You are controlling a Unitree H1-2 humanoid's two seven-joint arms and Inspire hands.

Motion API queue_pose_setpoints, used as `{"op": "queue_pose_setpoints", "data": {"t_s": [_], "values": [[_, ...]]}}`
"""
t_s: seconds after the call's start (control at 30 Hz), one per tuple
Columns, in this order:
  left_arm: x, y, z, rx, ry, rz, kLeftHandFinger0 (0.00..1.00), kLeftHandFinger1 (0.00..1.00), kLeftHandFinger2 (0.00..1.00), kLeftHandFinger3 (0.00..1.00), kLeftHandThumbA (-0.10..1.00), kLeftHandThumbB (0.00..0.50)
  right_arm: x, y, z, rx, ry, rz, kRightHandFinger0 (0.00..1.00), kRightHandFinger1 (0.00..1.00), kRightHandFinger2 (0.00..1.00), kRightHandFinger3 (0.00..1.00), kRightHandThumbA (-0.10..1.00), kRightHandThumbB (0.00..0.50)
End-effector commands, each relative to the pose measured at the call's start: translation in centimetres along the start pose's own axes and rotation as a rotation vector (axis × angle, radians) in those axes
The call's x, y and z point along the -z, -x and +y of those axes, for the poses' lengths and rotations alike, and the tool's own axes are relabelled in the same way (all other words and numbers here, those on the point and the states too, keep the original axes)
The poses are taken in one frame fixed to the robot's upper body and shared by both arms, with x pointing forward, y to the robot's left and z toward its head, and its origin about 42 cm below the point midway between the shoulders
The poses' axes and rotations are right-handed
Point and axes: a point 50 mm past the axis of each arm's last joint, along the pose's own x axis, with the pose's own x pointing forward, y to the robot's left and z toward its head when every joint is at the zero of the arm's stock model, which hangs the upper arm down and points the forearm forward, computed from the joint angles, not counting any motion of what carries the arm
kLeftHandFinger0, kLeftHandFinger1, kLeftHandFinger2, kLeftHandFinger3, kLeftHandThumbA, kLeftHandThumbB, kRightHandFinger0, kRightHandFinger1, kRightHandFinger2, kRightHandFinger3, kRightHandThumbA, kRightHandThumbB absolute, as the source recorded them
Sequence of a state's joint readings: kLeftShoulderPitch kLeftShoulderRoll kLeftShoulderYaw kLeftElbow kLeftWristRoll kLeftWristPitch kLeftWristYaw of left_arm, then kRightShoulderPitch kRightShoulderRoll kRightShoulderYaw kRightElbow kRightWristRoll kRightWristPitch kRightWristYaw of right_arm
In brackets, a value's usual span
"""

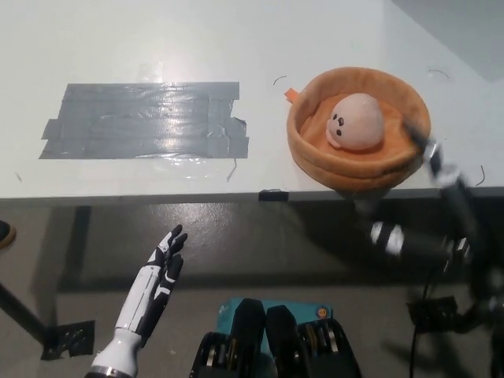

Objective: An emotional support dumpling is kept in a soft plate infront in the middle of the desk infront of the robot. The robot extends its right arm to pick up the dumpling and hands it to a person

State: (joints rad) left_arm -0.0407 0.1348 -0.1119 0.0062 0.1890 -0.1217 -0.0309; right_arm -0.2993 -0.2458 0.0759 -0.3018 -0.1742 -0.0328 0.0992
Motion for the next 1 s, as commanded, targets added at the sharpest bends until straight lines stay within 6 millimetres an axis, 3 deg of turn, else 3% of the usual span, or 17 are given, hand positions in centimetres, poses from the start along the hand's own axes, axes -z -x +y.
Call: {"op": "queue_pose_setpoints", "data": {"t_s": [0.0,0.03,0.07,0.1,0.27,0.43,0.6,0.7,0.77,0.9,0.97], "values": [[-1.7,-0.6,0.2,0.001,-0.027,-0.082,1.0,1.0,1.0,1.0,1.0,0.123,-2.6,-7.4,-5.1,-0.075,0.152,0.052,1.0,1.0,1.0,1.0,1.0,0.354],[-1.8,-0.6,0.2,0.001,-0.025,-0.081,1.0,1.0,1.0,1.0,1.0,0.125,-2.3,-9.5,-5.8,-0.119,0.187,0.081,1.0,1.0,1.0,1.0,0.99,0.349],[-1.9,-0.6,0.2,0.001,-0.024,-0.081,1.0,1.0,1.0,1.0,1.0,0.126,-2.3,-10.2,-6.0,-0.133,0.198,0.091,1.0,1.0,1.0,1.0,0.99,0.35],[-1.9,-0.6,0.3,0.003,-0.027,-0.087,1.0,1.0,1.0,1.0,1.0,0.124,-1.4,-12.8,-6.5,-0.198,0.226,0.156,1.0,1.0,1.0,1.0,1.0,0.329],[-2.1,-0.8,0.3,0.005,-0.028,-0.096,1.0,1.0,1.0,1.0,1.0,0.12,1.4,-17.5,-5.8,-0.293,0.3,0.295,1.0,1.0,1.0,1.0,1.0,0.376],[-2.4,-1.1,0.5,0.008,-0.036,-0.103,1.0,1.0,1.0,1.0,1.0,0.137,3.2,-21.2,-4.1,-0.384,0.35,0.382,1.0,1.0,1.0,1.0,1.0,0.346],[-2.4,-1.1,0.5,0.014,-0.041,-0.098,1.0,1.0,1.0,1.0,1.0,0.168,4.5,-23.2,-2.5,-0.445,0.399,0.466,1.0,1.0,1.0,1.0,1.0,0.38],[-2.5,-1.1,0.4,0.016,-0.048,-0.112,1.0,1.0,1.0,1.0,1.0,0.156,5.8,-23.7,-1.5,-0.454,0.379,0.524,1.0,1.0,1.0,1.0,1.0,0.389],[-2.5,-1.2,0.4,0.014,-0.052,-0.119,1.0,1.0,1.0,1.0,1.0,0.155,6.1,-23.8,-1.2,-0.467,0.373,0.531,1.0,1.0,1.0,1.0,1.0,0.375],[-2.6,-1.3,0.5,0.019,-0.059,-0.114,1.0,1.0,1.0,1.0,1.0,0.168,7.5,-23.5,-0.2,-0.504,0.392,0.582,1.0,1.0,1.0,1.0,1.0,0.408],[-2.7,-1.3,0.5,0.022,-0.06,-0.115,1.0,1.0,1.0,1.0,1.0,0.141,8.3,-23.1,0.0,-0.517,0.389,0.608,1.0,1.0,1.0,1.0,1.0,0.438]]}}
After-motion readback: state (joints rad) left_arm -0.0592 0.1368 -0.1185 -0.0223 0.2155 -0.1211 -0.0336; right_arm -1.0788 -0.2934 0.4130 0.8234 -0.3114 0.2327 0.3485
